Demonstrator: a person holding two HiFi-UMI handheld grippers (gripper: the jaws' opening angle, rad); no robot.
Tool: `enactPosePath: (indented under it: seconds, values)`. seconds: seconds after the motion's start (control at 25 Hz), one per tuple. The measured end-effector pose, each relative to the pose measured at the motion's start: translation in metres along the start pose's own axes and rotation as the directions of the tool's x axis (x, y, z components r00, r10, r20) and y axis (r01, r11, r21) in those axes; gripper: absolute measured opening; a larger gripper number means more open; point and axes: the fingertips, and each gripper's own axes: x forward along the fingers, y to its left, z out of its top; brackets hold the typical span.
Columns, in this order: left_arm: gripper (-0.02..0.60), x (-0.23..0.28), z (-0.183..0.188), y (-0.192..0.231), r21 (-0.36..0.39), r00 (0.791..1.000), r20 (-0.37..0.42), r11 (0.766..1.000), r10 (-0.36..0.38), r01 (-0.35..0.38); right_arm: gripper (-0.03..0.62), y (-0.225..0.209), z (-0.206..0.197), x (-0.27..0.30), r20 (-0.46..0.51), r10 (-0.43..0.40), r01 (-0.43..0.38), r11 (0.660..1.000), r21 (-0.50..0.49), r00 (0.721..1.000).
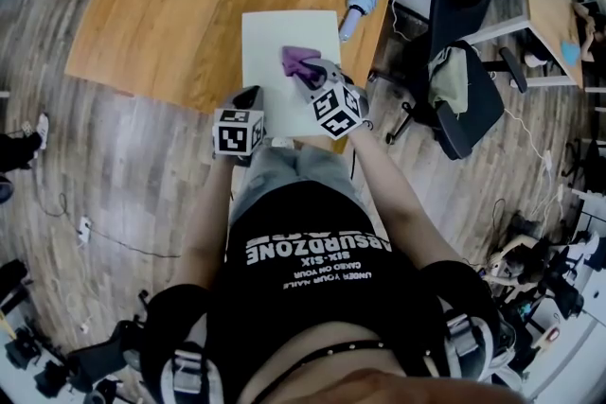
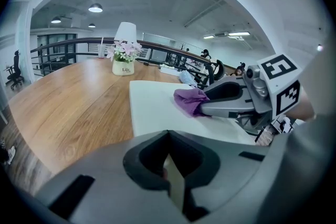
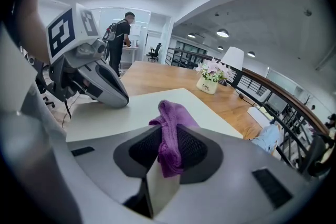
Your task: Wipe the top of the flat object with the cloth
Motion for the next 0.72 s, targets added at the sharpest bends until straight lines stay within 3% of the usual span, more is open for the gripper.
enactPosePath:
  seconds: [0.72]
  values:
    - [0.015,0.0,-0.003,0.002,0.01,1.0,0.006,1.0,0.021,-0.021,0.095,0.058,-0.012,-0.038,-0.007,0.066,-0.066,0.997,0.05,0.998]
